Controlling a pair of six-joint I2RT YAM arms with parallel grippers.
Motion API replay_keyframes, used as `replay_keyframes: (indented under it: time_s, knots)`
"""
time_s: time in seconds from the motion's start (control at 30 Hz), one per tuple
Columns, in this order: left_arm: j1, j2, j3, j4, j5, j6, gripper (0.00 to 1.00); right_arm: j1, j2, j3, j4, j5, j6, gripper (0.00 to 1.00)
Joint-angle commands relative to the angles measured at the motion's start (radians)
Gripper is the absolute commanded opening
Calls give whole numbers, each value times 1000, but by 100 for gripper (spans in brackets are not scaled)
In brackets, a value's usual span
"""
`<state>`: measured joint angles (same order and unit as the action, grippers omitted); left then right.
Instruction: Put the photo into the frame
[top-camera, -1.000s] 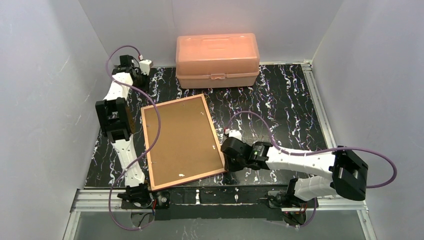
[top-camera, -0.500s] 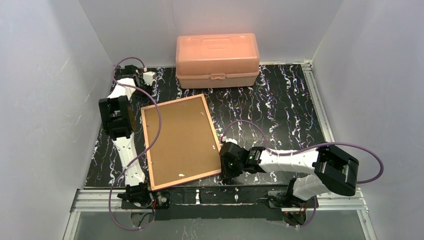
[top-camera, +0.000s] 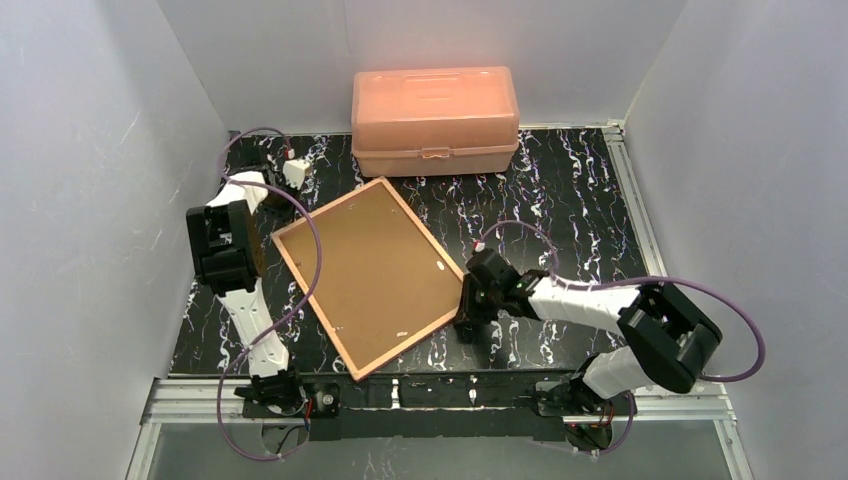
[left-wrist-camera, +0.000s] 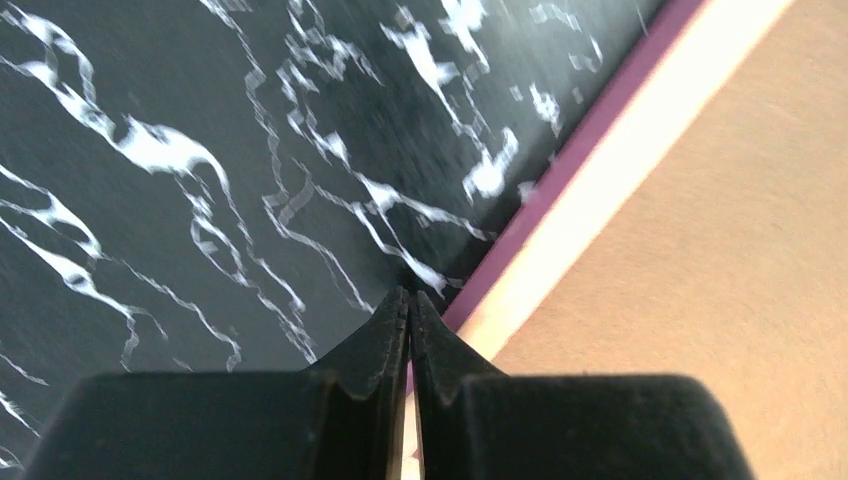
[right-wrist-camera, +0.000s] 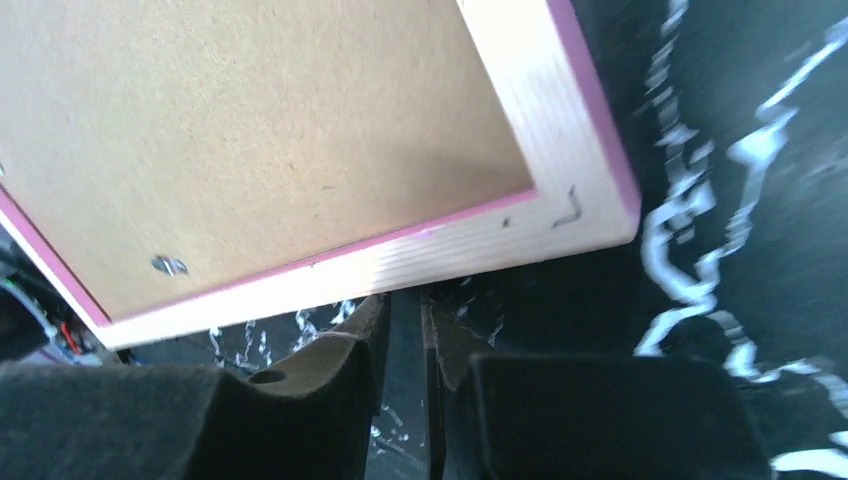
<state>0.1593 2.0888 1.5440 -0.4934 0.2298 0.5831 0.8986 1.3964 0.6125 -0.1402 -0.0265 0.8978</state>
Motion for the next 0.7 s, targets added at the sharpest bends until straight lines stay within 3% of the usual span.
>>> replay_keyframes:
  time_s: [0.0, 0.33, 0.67]
  knots:
    - [-15, -127, -137, -217, 104, 65, 2, -137, 68, 124, 86, -2, -101, 27]
    - [-17, -356, -409, -392, 246, 232, 1, -297, 201, 294, 9, -85, -228, 28]
    - [-40, -418, -467, -473, 372, 230, 2, -325, 114, 257, -76, -73, -231, 27]
